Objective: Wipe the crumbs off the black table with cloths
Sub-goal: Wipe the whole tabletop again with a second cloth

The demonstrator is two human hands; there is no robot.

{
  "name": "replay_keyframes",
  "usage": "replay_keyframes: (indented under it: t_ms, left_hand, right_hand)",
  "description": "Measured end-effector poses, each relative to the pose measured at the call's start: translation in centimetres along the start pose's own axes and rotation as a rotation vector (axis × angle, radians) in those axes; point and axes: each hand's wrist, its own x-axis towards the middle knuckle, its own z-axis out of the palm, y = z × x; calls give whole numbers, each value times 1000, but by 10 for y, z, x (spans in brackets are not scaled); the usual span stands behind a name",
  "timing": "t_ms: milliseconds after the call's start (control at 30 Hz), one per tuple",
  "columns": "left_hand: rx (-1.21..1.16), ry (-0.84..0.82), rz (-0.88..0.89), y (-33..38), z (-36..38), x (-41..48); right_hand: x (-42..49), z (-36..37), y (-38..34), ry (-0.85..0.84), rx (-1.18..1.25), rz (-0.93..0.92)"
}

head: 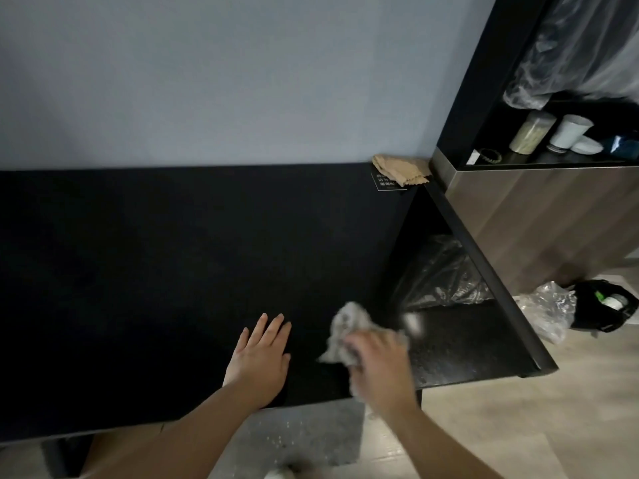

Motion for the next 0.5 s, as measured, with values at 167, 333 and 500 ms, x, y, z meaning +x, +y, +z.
replay_keyframes:
  t_ms: [167,333,500]
  left_hand:
    - [-4,-15,37,41,7,-1]
    - [-23,-5,-40,79,19,0]
    - [-15,13,-83,84,25,-4]
  right_hand:
    - [-11,-47,97,202,-67,551]
    - [-33,-25,37,106,-42,93]
    - [-32,-56,112,92,-39,33]
